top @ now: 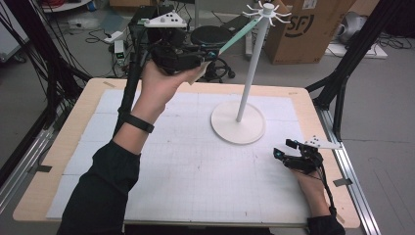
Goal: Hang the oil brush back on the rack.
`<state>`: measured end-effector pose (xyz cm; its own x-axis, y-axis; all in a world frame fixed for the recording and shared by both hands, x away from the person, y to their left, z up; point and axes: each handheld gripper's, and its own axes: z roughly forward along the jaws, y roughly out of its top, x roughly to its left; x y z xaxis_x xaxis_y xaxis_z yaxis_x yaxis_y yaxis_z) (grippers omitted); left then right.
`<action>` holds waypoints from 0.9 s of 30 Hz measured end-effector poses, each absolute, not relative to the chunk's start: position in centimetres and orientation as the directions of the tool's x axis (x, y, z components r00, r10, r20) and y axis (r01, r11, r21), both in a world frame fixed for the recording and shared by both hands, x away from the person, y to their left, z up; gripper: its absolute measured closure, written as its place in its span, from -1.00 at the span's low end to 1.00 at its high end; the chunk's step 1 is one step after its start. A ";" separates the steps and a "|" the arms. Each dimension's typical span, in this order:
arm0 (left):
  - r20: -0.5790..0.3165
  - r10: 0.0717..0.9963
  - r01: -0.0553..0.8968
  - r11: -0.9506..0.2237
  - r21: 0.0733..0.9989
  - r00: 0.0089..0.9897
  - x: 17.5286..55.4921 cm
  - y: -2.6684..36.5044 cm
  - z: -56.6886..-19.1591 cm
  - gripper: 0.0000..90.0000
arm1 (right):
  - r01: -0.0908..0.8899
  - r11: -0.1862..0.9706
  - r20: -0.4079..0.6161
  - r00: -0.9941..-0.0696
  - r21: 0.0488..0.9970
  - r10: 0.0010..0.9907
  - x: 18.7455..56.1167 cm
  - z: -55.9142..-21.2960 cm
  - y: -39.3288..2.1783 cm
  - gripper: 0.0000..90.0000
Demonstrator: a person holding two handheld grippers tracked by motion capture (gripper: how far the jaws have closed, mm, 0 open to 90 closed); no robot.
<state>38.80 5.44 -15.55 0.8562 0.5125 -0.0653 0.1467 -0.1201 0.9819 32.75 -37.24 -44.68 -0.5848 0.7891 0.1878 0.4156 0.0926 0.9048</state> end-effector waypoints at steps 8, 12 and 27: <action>-0.071 0.518 0.165 -0.137 0.977 0.853 39.5 4.5 -16.3 0.83 | 0.416 0.091 0.189 -0.585 0.905 0.788 32.8 -44.7 -37.2 -0.51; -0.063 0.518 0.162 -0.148 0.976 0.853 39.7 4.0 -16.7 0.82 | 0.416 0.092 0.189 -0.585 0.905 0.788 32.8 -44.7 -37.2 -0.51; -0.019 0.492 0.138 -0.206 0.969 0.870 37.7 11.4 -22.8 -0.23 | 0.416 0.093 0.188 -0.586 0.905 0.788 32.8 -44.7 -37.2 -0.51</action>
<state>37.67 11.42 -22.82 0.8702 0.4924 -0.0193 0.1380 -0.2059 0.9688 32.77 -37.23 -44.69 -0.5857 0.7884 0.1879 0.4156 0.0931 0.9048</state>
